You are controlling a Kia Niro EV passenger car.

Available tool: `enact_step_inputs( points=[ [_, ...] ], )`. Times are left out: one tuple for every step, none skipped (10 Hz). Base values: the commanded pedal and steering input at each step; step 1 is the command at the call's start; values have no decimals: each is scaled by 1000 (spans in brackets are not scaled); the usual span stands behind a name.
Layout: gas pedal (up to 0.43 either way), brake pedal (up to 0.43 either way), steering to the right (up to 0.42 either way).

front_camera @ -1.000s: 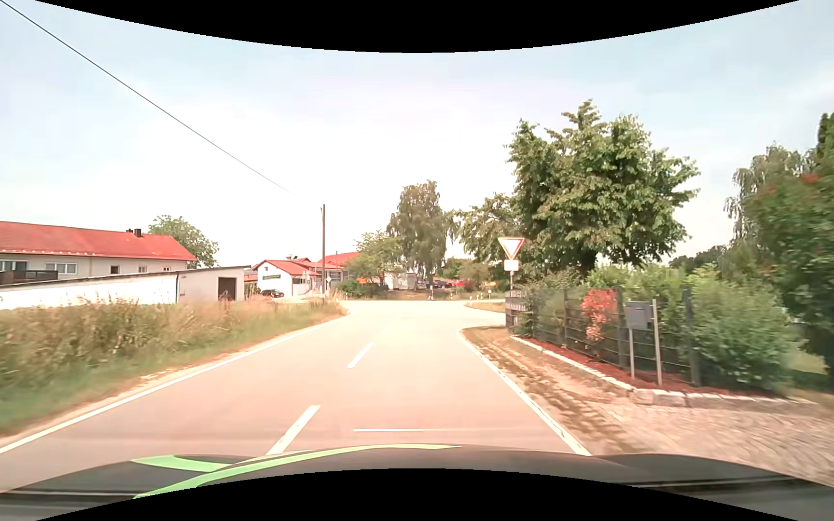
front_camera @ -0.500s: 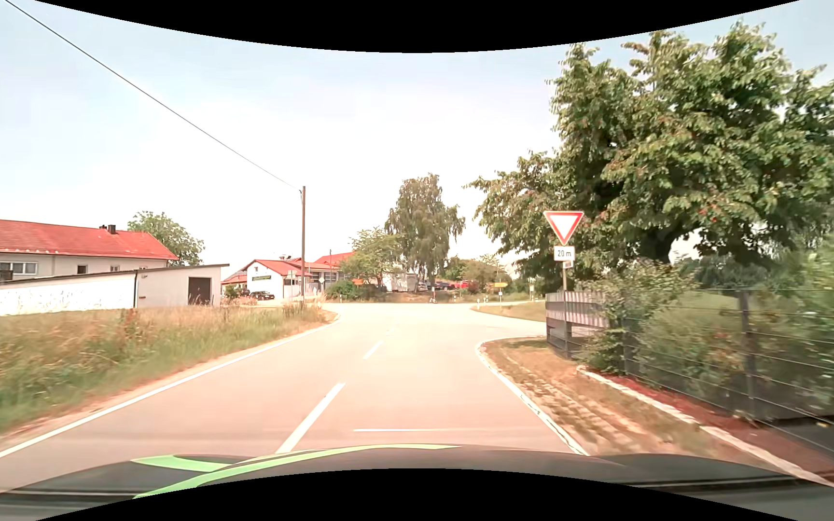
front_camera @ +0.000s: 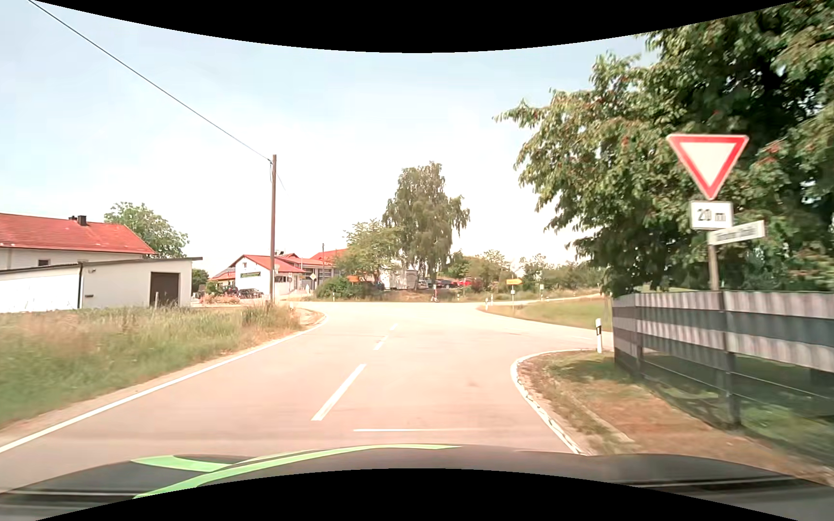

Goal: Follow the waypoints while adhering to traffic rules and regulations

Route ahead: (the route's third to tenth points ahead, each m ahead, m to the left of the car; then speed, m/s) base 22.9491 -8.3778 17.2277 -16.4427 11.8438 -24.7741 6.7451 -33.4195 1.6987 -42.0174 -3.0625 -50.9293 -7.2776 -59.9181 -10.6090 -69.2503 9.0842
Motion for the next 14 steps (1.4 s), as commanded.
enact_step_inputs(
  points=[
    [0,213,8],
    [0,220,12],
    [0,226,18],
    [0,226,26],
    [0,238,40],
    [0,244,58],
    [0,244,74],
    [0,244,95],
    [0,250,120],
    [0,250,144],
    [0,250,167],
    [0,256,193],
    [0,262,222],
    [0,262,246]
  ],
)
